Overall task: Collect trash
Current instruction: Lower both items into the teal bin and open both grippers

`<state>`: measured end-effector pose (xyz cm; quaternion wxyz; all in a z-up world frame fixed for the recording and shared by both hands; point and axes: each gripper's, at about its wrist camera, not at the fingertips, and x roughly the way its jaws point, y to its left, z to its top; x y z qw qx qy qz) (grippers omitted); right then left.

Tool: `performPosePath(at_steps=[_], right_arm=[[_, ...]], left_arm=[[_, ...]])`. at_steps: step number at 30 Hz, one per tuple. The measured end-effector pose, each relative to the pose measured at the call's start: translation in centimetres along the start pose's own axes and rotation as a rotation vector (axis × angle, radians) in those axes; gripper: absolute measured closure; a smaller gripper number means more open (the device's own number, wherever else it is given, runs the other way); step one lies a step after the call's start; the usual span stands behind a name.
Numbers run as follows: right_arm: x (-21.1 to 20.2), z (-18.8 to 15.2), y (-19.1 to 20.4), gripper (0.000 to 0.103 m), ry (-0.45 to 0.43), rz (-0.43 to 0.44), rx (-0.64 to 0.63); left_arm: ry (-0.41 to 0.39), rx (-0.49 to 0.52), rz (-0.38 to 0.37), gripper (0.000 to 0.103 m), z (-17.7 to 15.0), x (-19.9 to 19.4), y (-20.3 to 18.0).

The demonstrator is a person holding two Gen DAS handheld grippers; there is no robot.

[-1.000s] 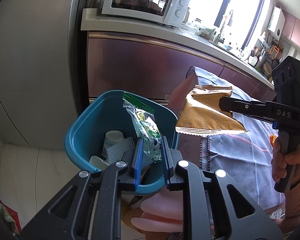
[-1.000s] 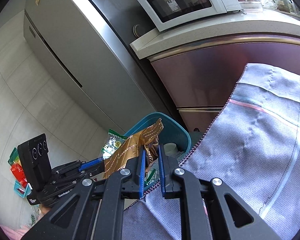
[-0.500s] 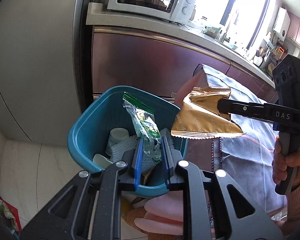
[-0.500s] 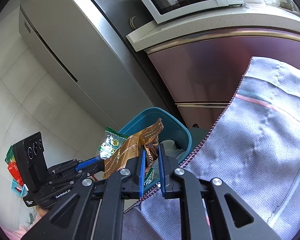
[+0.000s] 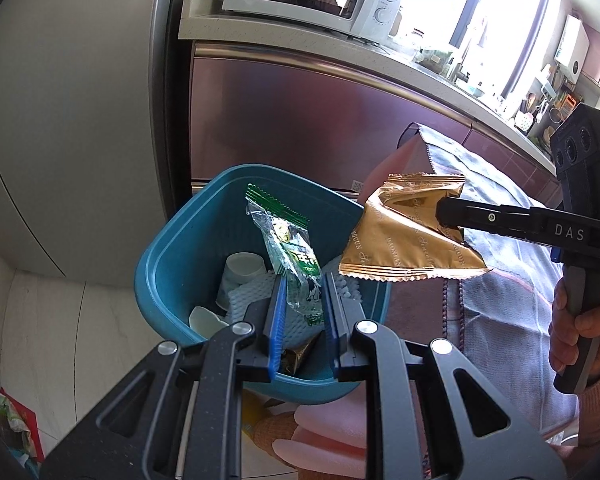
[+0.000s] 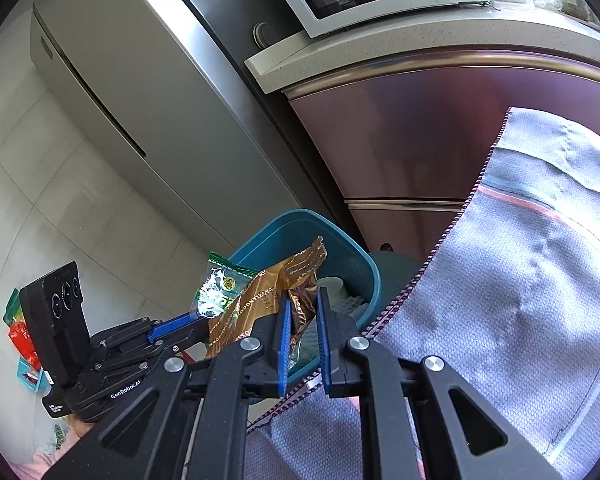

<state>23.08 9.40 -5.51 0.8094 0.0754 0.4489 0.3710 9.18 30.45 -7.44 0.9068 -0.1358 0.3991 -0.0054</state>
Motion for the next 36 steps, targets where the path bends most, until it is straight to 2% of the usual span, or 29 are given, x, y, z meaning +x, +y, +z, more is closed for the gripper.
performPosePath(at_steps=[22, 36], right_arm=[[3.6, 0.8, 0.1, 0.092, 0.072, -0.039, -0.01], [5.6, 1.2, 1.1, 0.088, 0.125, -0.062, -0.038]], left_arm=[[0.039, -0.021, 0.052, 0.084, -0.1, 3.5, 0.7], [0.079, -0.034, 0.065, 0.083, 0.1, 6.8, 0.6]])
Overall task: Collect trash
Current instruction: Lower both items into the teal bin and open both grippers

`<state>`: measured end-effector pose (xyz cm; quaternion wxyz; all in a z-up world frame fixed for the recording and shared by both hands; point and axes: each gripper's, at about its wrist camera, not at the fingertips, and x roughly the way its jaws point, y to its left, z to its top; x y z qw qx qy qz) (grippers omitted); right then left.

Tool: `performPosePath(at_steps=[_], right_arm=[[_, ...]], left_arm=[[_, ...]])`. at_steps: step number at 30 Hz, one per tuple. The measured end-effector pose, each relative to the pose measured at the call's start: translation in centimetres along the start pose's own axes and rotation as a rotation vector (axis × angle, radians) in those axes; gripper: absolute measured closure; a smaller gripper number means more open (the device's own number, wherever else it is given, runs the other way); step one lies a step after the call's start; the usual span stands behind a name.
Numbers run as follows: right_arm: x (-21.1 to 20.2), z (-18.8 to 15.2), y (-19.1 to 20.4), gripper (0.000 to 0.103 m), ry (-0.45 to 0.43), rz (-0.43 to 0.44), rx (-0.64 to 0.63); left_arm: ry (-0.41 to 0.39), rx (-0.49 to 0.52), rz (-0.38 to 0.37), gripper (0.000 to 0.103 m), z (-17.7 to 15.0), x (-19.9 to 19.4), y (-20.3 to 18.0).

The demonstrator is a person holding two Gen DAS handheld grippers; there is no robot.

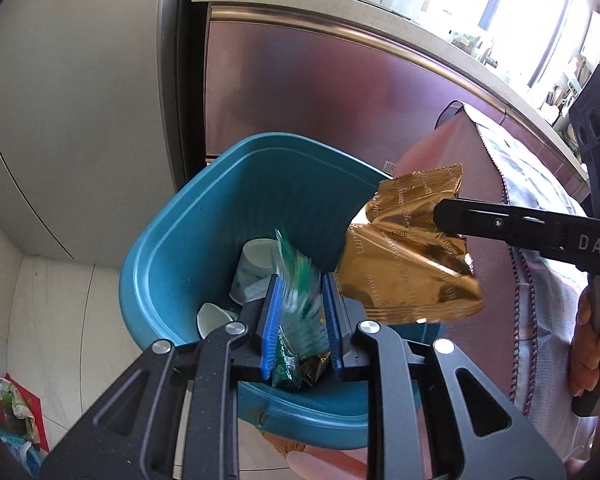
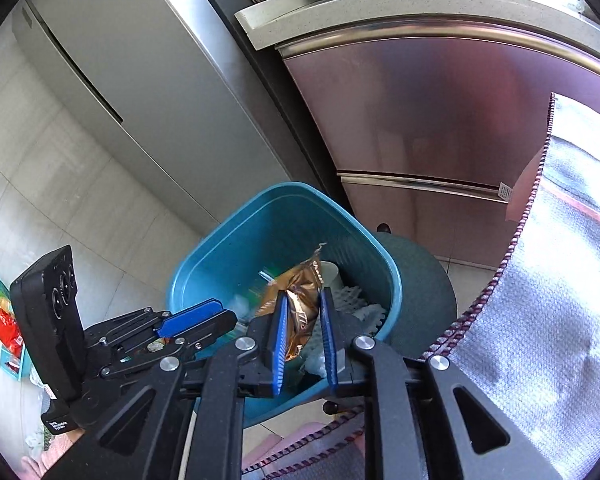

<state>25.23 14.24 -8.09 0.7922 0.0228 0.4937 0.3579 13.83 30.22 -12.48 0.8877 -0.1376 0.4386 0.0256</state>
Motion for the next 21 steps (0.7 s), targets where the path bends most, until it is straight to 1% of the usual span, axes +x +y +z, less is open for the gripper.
performPosePath(at_steps=[8, 11, 20, 21], right_arm=[[0.1, -0.2, -0.2, 0.086, 0.009, 0.007, -0.008], [0.2, -0.1, 0.0, 0.084, 0.009, 0.007, -0.016], [-0.5, -0.8, -0.4, 0.084, -0.01, 0.027, -0.005], [-0.7, -0.9, -0.5, 0.084, -0.014, 0.031, -0.003]], left_arm=[[-0.01, -0.021, -0.005, 0.083, -0.2, 0.0, 0.4], [-0.024, -0.026, -0.002, 0.083, -0.3, -0.6, 0.5], [-0.06, -0.023, -0.016, 0.083, -0.7, -2.5, 0.3], [-0.068, -0.017, -0.017, 0.081, -0.7, -2.9, 0.0]])
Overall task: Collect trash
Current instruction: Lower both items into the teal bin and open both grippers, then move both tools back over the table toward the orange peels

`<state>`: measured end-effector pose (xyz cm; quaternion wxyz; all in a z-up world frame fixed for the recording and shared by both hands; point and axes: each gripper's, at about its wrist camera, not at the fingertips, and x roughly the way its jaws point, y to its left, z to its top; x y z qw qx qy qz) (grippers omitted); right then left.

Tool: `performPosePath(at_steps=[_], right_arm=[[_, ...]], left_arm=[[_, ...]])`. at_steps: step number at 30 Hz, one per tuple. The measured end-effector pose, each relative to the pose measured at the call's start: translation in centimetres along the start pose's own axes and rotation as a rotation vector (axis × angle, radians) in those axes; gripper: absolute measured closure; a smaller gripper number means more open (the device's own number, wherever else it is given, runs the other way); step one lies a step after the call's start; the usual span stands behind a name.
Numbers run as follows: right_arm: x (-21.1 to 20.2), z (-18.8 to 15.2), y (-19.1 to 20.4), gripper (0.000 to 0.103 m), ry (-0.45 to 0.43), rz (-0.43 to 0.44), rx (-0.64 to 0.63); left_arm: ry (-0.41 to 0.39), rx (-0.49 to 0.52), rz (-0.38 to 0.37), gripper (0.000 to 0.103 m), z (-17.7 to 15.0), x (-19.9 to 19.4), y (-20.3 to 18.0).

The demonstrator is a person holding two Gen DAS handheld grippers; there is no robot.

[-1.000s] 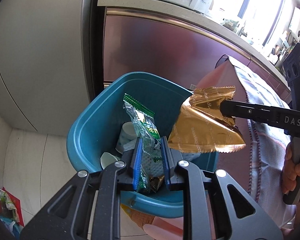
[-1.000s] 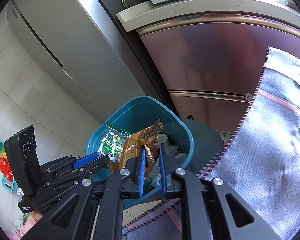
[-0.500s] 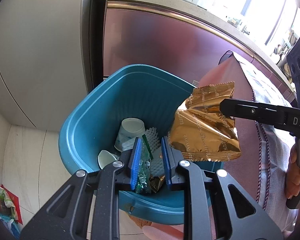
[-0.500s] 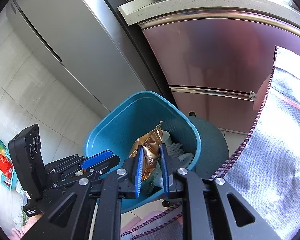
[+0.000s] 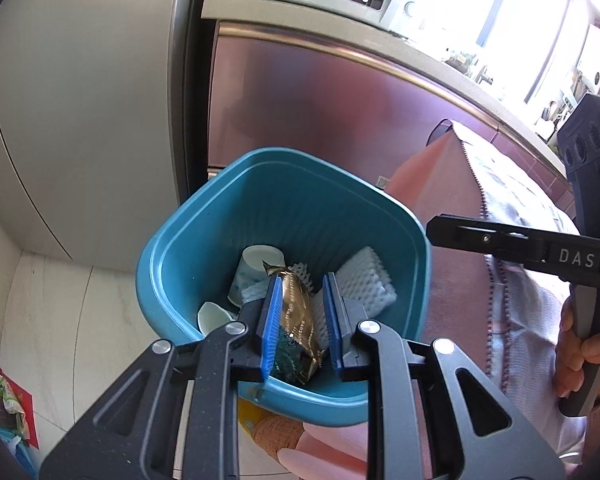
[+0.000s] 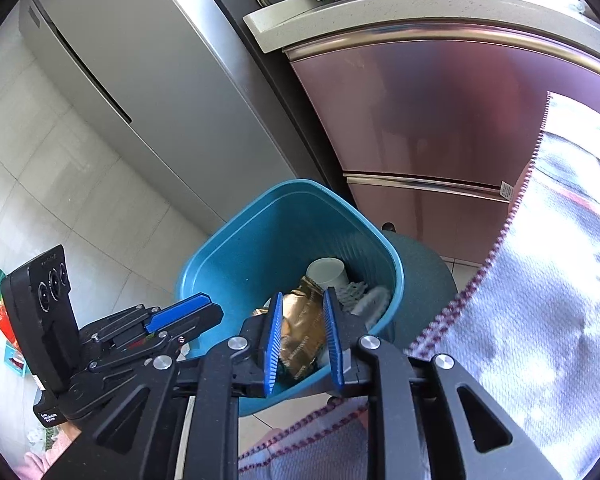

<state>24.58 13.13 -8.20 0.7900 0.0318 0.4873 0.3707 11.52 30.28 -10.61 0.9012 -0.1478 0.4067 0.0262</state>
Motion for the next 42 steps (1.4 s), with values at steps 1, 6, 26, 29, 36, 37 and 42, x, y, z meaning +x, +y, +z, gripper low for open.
performPosePath(at_steps=[1, 6, 26, 29, 36, 37, 42], right_arm=[[-0.2, -0.1, 0.0, 0.083, -0.003, 0.004, 0.002], [-2.4, -1.2, -0.1, 0.079, -0.045, 0.01, -0.013], [-19.6, -11.5, -5.0, 0.063, -0.311, -0.113, 0.035], [-22.4, -14.0, -6.4, 0.063, -0.343, -0.179, 0.07], [-28.4, -18.2, -11.3, 0.063, -0.43, -0.31, 0.189], [-29.3, -18.8, -11.9, 0.063, -0.444, -0.329, 0.206], [-31.4, -20.7, -15.2, 0.063, -0.484, -0.382, 0.277]], left_arm=[[-0.01, 0.006, -0.005, 0.08, 0.0, -0.4, -0.2], [-0.071, 0.041, -0.022, 0.069, -0.2, -2.8, -1.9], [-0.148, 0.293, -0.269, 0.052, -3.0, -8.0, -15.7], [-0.125, 0.333, -0.325, 0.052, -3.7, -7.6, -18.8], [-0.061, 0.427, -0.44, 0.052, -5.8, -6.6, -26.2], [-0.05, 0.434, -0.447, 0.052, -5.7, -6.1, -26.9], [0.003, 0.461, -0.488, 0.052, -6.3, -4.7, -30.2]])
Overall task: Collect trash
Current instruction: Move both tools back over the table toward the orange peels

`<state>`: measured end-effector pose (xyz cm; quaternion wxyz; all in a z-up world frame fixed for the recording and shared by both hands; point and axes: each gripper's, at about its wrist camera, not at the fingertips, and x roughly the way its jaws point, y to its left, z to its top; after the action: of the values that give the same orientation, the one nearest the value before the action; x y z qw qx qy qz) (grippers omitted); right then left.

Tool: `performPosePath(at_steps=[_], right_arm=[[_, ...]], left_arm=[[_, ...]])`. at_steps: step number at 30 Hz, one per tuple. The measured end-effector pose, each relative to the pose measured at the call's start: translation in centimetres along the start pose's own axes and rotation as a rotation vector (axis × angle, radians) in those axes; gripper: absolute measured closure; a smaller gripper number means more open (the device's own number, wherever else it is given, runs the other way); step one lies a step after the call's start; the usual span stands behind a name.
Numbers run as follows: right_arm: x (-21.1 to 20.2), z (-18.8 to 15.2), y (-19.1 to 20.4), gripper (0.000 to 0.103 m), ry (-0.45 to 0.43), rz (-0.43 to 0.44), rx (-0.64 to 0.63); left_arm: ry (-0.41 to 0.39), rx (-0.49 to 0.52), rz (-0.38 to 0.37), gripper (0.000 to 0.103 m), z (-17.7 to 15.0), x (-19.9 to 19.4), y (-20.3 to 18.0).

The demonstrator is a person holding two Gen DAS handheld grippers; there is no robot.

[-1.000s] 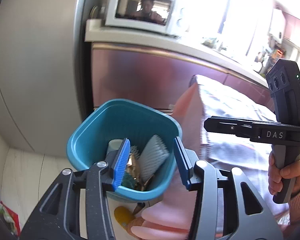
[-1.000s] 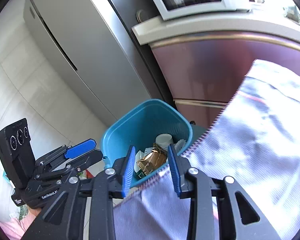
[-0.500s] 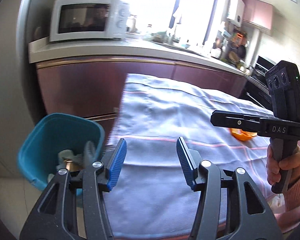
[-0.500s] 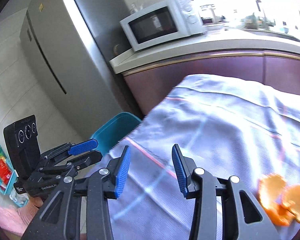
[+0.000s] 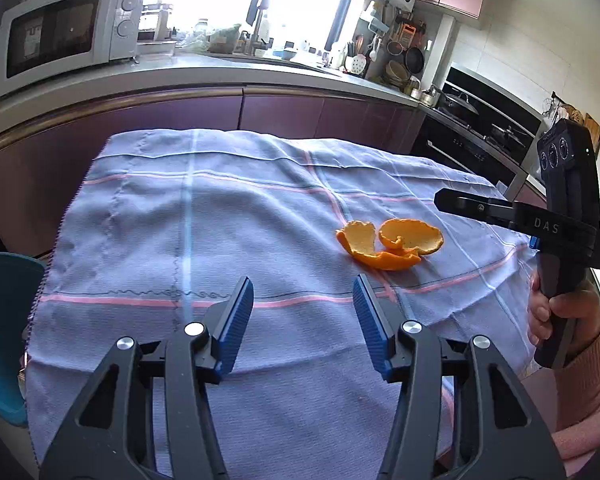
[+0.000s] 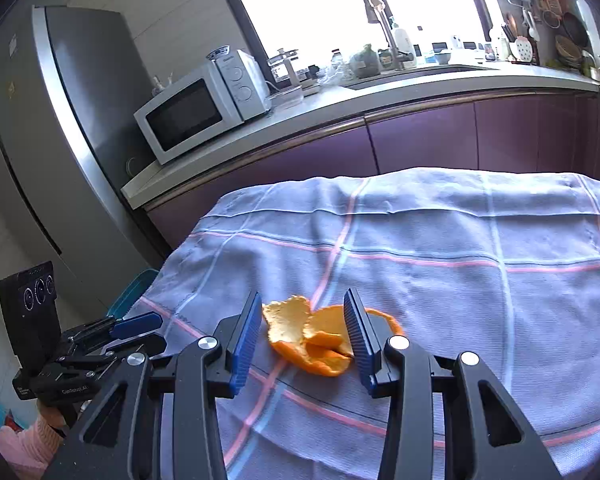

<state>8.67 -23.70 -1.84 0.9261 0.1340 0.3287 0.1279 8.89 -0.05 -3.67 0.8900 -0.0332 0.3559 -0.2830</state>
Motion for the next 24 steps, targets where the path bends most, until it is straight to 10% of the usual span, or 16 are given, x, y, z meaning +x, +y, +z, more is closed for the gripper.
performPosePath(at_steps=[24], right_arm=[[2.4, -1.2, -5.9, 0.063, 0.085, 0.006, 0.126]], left_arm=[[0.159, -0.012, -0.064, 0.052, 2.4, 9.1, -4.0]])
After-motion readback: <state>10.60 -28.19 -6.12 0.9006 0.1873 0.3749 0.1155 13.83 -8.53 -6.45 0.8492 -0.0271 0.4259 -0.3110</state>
